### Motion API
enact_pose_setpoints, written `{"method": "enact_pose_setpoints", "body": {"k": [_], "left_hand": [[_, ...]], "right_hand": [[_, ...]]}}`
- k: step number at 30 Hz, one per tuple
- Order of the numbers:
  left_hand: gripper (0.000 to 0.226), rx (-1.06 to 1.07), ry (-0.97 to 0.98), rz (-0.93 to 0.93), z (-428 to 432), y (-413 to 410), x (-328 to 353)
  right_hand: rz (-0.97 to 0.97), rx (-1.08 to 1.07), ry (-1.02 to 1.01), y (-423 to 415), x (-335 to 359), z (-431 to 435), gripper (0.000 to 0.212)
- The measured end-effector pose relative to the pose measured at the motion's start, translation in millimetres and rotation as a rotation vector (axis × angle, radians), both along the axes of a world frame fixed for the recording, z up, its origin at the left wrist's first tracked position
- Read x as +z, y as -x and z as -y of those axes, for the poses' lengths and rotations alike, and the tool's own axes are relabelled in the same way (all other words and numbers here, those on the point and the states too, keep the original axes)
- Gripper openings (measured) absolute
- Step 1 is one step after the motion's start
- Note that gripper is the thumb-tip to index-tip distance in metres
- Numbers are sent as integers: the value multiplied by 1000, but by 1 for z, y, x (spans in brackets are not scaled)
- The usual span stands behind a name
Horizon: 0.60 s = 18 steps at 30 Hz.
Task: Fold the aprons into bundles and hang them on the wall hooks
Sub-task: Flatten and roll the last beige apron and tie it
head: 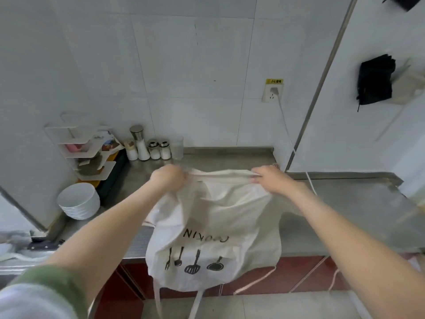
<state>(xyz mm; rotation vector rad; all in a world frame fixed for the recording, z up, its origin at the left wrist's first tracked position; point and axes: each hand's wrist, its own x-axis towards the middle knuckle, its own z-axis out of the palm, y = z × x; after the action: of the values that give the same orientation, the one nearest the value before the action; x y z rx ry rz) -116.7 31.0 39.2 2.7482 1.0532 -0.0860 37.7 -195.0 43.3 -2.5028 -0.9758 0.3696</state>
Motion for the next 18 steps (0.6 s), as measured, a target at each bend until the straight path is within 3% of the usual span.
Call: {"method": "enact_pose_setpoints", "body": {"k": [2, 5, 9, 11, 14, 16, 18], "left_hand": [[40, 18, -27, 2, -7, 3, -12], [40, -28, -3, 117, -16, 1, -13], [64, -111, 134, 93, -9, 5, -6], [81, -142, 142, 86, 3, 6, -3], [101, -232, 45, 278, 27, -3, 4], [88, -347, -11, 357, 42, -18, 9], [47, -416, 9, 346, 54, -31, 18]], "right_hand": [[-14, -52, -54, -6, -10, 1, 36], [-27, -79, -105, -13, -10, 2, 20], [-58, -58, -189, -13, 0, -2, 17], [-36, -1, -230, -8, 9, -8, 26], [-5, 147, -222, 8, 24, -18, 33], [-3, 238, -243, 16, 36, -24, 35], [4, 274, -298, 19, 46, -27, 36]]}}
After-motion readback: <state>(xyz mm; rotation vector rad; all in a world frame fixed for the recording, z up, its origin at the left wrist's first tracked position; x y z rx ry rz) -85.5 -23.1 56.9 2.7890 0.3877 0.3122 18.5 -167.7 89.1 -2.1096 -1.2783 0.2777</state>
